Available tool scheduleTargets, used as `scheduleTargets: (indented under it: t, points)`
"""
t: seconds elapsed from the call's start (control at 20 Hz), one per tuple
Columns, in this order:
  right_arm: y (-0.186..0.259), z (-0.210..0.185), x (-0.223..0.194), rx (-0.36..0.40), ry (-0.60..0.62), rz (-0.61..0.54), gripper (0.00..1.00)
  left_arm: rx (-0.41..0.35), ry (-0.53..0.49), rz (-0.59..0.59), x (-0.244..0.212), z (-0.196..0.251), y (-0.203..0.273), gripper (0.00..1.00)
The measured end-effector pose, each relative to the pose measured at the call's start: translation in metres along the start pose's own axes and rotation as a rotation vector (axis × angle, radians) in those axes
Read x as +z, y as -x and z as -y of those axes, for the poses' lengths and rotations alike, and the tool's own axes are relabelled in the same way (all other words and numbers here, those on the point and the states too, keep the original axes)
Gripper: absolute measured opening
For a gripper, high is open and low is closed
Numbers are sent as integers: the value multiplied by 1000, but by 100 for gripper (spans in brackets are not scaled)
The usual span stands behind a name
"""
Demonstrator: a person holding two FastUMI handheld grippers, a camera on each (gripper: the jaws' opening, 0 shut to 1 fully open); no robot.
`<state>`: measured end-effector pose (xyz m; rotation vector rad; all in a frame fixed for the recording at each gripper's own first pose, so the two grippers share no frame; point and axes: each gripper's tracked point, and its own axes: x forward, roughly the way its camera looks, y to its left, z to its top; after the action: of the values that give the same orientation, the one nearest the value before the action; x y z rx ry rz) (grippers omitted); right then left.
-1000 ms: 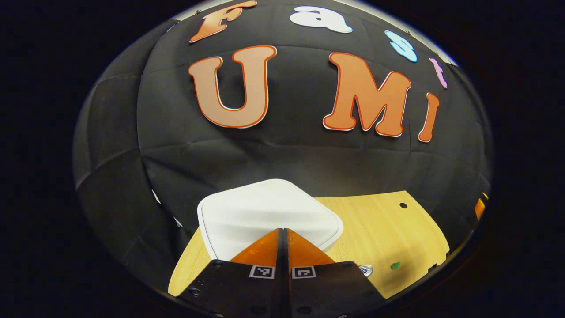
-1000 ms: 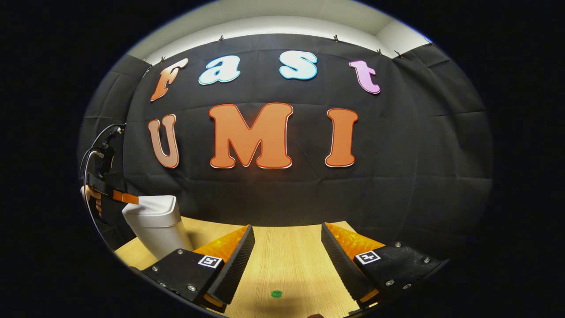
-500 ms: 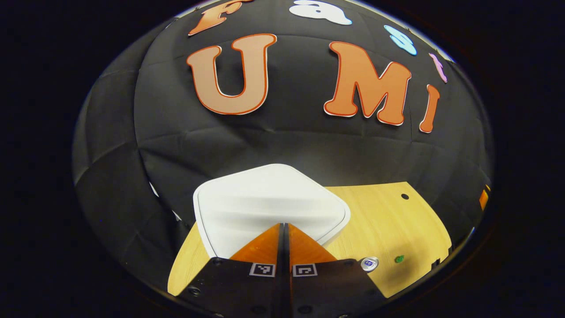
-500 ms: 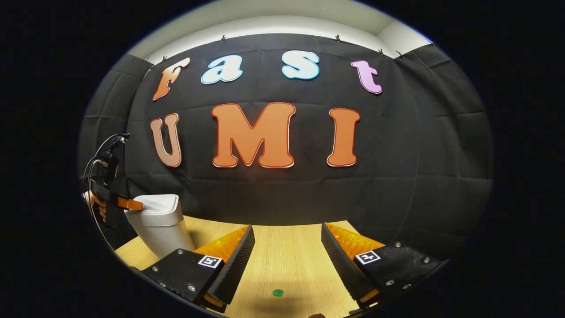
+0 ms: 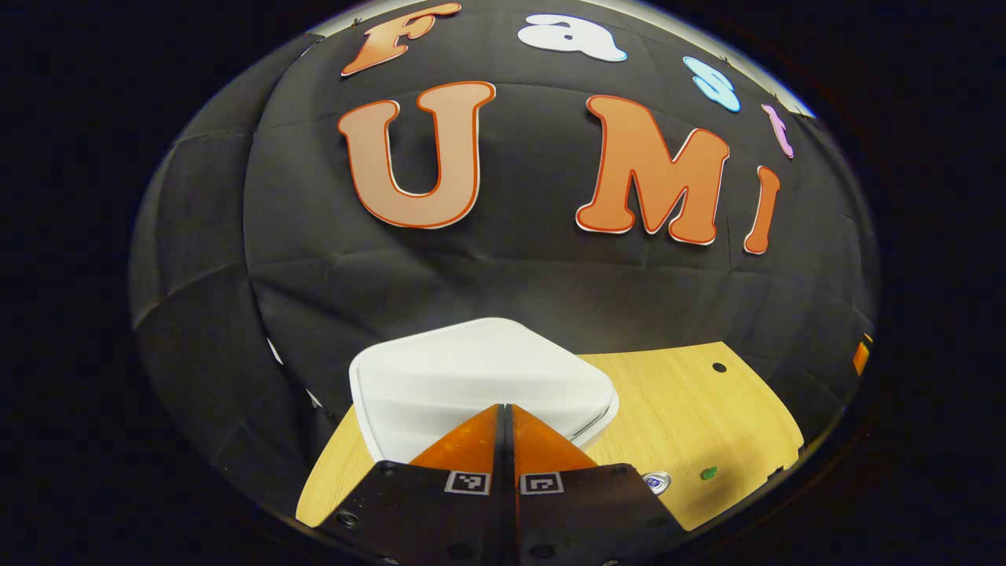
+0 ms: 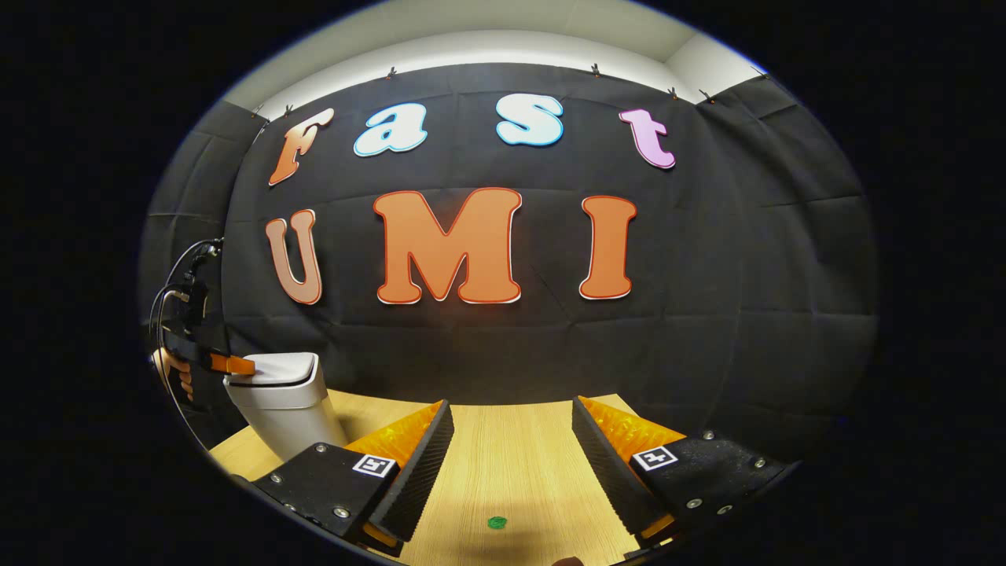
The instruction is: Press the lid of the desktop garbage bin to open it, pick up the crumpled paper on the desktop and throw it into the bin, then pick up the pop can on the desktop and drop it into the bin, and finally close the garbage bin lid.
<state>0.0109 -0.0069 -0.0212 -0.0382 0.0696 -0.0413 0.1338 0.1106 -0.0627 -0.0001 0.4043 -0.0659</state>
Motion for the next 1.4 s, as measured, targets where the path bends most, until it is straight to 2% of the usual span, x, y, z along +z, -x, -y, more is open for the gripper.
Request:
scheduleTargets:
  t: [0.2, 0.4, 0.65, 0.95, 1.2, 1.3, 1.4]
  points:
    - [0, 4, 10, -8, -1, 22, 94, 15, -13, 148, 67, 7, 33, 0]
    - [-1, 9, 12, -20, -9, 25, 93, 29, -48, 270, 99, 26, 75, 0]
    - [-3, 16, 11, -26, -40, 17, 93, 28, -41, 327, 107, 45, 97, 0]
    - [-2, 13, 11, -15, -55, 14, 93, 46, 16, 349, 106, 40, 107, 0]
    - [-2, 11, 14, -13, -45, 17, 93, 64, 18, 365, 105, 32, 116, 0]
    - [-1, 9, 12, -9, -42, 13, 93, 61, 28, 374, 103, 32, 121, 7]
    - [-1, 7, 11, -5, -39, 6, 93, 46, 42, 372, 98, 36, 124, 18]
